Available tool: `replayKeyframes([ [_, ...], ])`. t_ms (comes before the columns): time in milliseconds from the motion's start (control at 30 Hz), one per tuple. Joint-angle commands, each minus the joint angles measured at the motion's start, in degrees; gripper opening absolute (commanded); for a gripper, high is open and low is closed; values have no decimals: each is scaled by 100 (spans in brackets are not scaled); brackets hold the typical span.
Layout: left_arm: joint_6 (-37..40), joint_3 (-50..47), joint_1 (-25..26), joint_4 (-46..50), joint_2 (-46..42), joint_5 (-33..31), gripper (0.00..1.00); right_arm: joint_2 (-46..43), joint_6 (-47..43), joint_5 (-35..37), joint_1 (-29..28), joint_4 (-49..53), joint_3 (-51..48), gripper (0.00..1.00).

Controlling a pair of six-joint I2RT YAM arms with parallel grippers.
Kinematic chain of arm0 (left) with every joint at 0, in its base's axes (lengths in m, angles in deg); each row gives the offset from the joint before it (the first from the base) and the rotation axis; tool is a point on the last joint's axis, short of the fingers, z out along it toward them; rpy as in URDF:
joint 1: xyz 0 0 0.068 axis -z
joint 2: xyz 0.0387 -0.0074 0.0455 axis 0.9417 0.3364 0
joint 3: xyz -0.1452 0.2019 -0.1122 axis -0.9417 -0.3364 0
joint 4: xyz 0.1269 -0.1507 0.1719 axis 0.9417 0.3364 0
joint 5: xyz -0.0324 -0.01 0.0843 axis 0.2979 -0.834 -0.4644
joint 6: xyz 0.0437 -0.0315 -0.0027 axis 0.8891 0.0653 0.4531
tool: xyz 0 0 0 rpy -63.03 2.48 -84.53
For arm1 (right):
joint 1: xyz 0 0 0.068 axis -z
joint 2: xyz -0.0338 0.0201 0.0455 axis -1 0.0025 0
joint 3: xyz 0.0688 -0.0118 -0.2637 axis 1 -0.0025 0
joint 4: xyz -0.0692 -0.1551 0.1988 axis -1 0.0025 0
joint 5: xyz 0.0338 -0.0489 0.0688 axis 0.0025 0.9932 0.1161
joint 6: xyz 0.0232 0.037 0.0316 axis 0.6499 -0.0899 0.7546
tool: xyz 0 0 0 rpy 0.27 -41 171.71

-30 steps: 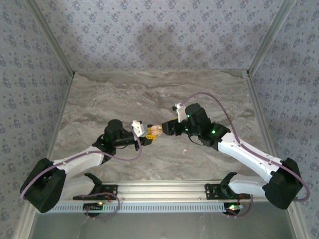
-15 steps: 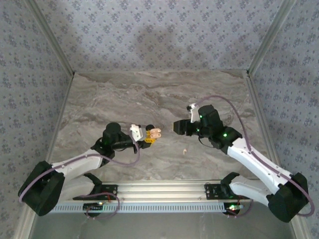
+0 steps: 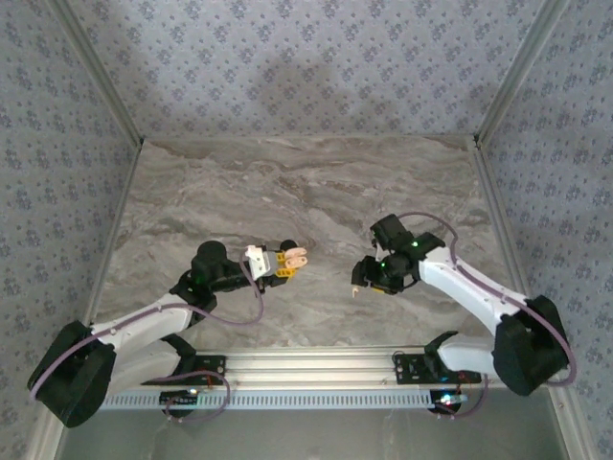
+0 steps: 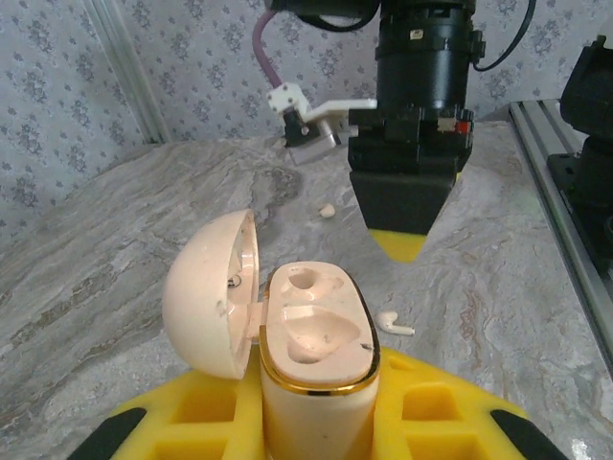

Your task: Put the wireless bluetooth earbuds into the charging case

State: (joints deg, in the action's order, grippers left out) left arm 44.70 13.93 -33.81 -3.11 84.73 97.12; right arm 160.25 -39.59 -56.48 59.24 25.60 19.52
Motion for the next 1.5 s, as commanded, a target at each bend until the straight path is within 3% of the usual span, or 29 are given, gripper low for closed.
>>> replayKeyframes([
  [0, 158, -31, 18, -166, -77, -27, 6, 392, 70, 151, 21, 332, 258, 54],
  [700, 201, -13, -70, -43, -112, -115, 5, 1939, 0, 271, -73, 239, 1033, 44],
  [1467, 219, 4, -89, 52, -134, -203, 5, 2475, 106, 125, -192, -61, 882, 31],
])
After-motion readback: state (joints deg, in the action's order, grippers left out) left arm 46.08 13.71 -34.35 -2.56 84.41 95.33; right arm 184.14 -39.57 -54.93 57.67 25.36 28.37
